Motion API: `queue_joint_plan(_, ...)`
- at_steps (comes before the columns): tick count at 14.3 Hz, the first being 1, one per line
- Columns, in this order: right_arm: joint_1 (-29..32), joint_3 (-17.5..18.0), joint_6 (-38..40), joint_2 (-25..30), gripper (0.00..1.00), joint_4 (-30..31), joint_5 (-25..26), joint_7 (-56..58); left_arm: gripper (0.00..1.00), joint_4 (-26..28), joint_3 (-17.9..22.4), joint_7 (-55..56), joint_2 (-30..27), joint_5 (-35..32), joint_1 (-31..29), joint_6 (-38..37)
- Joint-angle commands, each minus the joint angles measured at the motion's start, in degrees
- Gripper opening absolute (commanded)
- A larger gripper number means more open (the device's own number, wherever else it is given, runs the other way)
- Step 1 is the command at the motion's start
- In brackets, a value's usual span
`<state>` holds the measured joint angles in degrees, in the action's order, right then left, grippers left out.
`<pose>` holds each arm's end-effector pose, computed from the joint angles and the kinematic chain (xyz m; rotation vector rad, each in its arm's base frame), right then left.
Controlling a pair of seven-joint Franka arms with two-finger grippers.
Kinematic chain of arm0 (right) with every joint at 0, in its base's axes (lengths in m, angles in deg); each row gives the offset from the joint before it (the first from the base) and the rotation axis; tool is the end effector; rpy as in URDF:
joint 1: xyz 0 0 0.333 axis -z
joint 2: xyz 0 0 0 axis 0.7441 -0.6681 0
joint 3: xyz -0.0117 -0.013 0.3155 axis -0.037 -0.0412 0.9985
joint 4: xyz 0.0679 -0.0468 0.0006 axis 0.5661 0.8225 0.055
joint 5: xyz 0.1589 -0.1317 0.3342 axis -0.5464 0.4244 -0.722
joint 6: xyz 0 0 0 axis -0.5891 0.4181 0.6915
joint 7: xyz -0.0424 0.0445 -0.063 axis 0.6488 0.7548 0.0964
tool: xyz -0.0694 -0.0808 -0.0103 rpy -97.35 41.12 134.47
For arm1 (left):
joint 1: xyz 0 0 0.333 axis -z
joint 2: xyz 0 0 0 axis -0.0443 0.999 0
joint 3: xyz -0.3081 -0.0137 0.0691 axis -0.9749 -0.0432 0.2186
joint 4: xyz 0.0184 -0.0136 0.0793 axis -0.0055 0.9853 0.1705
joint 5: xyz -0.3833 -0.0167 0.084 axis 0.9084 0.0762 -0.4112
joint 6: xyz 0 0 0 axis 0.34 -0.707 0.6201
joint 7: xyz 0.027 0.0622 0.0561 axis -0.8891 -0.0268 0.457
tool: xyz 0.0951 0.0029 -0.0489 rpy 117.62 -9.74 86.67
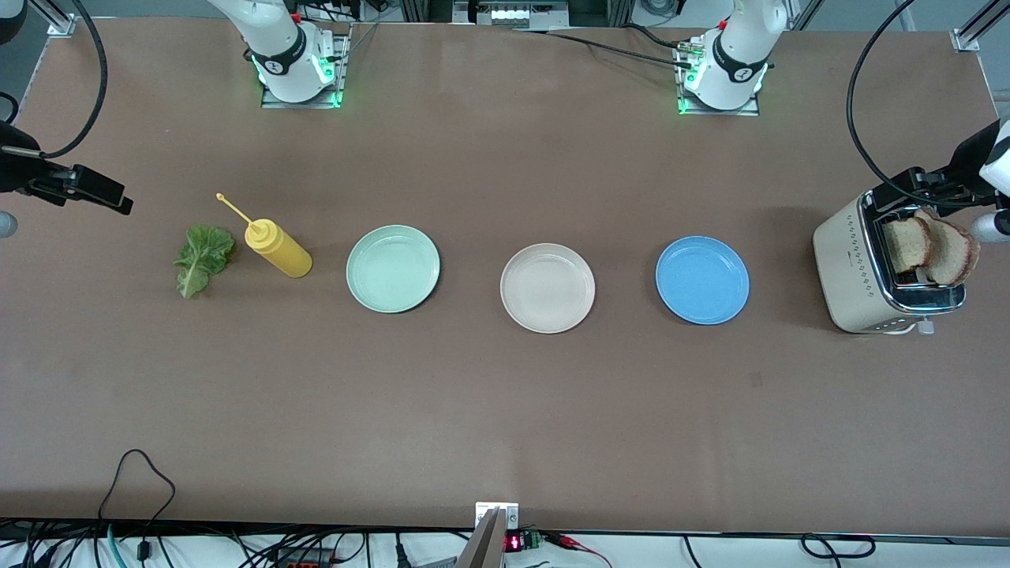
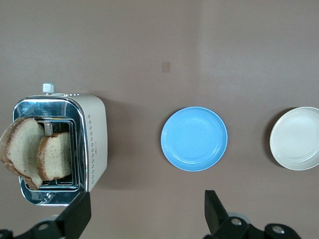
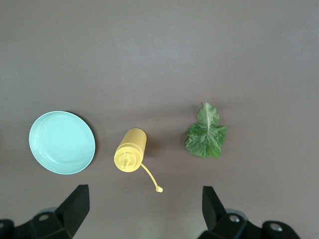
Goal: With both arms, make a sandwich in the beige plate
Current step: 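Grasp a bread slice in the toaster with the left gripper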
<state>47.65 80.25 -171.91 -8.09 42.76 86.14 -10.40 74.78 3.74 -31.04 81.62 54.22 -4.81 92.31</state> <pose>0.5759 -0.0165 0.5987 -3.1195 0.2100 0.1072 0.5738 0.0116 0.6081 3.1209 0.1316 -0.0702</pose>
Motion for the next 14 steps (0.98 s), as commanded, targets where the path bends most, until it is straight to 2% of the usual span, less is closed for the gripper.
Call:
queue_joint_plan(1, 0.3, 0.3, 0.7, 0.2, 1.00, -0.3, -0.9, 0.0, 1.00, 0.6, -0.1, -1.0, -1.3, 0.2, -0.3, -0.8)
queue_joint_plan(3, 0.5, 0.3, 0.7, 0.2, 1.00, -0.3, -0.9, 0.0, 1.00, 0.2, -0.2, -0.8, -0.8, 0.2, -0.1, -0.3)
queue_joint_plan(8, 0.5, 0.3, 0.7, 0.2, 1.00, -0.3, -0.9, 0.0, 1.00, -1.0, 1.0, -0.3, 4.4, 0.0, -0.8, -0.4)
queue_joint_plan(12, 0.3, 0.3, 0.7, 0.2, 1.00, -0.3, -0.9, 0.0, 1.00, -2.2, 1.8, -1.2, 11.8, -0.8, -11.5, -0.1)
queue_joint_plan(14, 0.3, 0.3, 0.6, 0.2, 1.00, -0.3, -0.9, 0.0, 1.00, -2.8, 1.9, -4.0, 14.5, -1.4, -13.3, -0.1)
